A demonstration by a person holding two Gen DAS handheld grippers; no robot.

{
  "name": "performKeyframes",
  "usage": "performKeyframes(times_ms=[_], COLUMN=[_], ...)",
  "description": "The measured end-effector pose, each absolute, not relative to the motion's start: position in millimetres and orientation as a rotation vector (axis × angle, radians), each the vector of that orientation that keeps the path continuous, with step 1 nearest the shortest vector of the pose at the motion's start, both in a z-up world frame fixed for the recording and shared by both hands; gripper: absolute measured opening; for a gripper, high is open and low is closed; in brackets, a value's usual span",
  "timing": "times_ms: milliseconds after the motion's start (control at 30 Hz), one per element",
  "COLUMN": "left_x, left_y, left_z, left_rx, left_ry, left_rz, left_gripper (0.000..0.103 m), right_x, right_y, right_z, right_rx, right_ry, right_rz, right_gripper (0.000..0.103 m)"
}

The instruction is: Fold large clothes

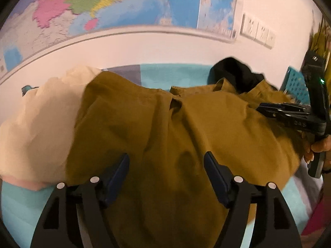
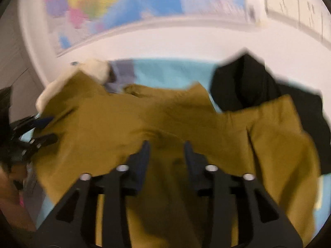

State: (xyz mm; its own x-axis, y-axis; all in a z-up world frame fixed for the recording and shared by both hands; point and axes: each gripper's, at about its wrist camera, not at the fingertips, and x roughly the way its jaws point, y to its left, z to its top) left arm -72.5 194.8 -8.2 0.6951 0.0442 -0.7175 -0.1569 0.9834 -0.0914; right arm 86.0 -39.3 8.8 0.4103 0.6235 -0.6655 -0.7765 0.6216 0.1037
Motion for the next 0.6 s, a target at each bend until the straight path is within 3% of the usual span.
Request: performKeyframes(times_ms=[33, 67, 200, 333, 600], left_x=[-80.6, -90.8, -119.6, -139.4, -162.8], left_y=[197.0, 200.5, 216.5, 221.9, 222.9], left_z=[-6.2, -4.0, -1.9, -0.8, -11.8], left_rx=[-0.155, -0.162, -0.239, -0.277, -0.317], left_ry=[0.786, 0.772, 0.763, 0.763, 0.802], left_rz=[0.115, 0.123, 0.136, 0.146, 0.162], left_gripper=[0.076, 0.076, 0.077, 0.077, 0.079], right_x=[74.6, 60.9, -4.9, -49.9, -70.5], right_y=[-40.3, -41.3, -26.3, 0.9, 16.5], right_z=[15.8, 23.3, 27.8, -1.9, -38.8], right_rx=[-0.245, -0.254, -0.432, -0.657, -0.819], right_ry=[0.698, 0.67, 0.601, 0.565, 0.471], right_rz=[0.923, 0.969, 1.14, 1.183, 1.082], right_gripper=[0.062, 0.07, 0.071, 0.072, 0.077])
